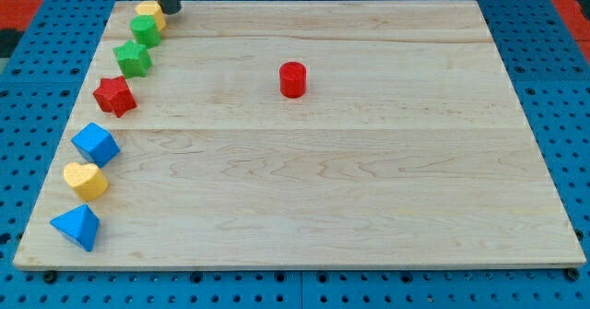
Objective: Slide the red circle parallel to the right of the green star
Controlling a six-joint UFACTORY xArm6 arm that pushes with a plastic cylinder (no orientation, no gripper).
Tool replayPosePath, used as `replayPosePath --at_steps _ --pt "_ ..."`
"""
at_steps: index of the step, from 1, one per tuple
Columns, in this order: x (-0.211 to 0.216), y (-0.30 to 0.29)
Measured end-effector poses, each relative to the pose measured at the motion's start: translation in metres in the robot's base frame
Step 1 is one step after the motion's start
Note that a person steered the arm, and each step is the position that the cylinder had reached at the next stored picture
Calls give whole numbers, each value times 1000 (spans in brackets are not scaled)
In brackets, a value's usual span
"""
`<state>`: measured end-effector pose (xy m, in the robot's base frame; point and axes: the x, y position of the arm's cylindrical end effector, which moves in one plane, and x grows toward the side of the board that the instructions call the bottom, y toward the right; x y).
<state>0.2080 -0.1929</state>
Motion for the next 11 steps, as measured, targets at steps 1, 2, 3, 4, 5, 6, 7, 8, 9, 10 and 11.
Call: replayPosePath --at_steps 1,2,3,4,5,6,7,8,9,10,11 --pt "0 0" --pt "11 0" --pt "8 38" --pt "9 106" --pt "23 199" --pt "56 284" --pt "134 325" --pt "174 297" --pt "174 221" --pt "180 158" --pt "161 149"
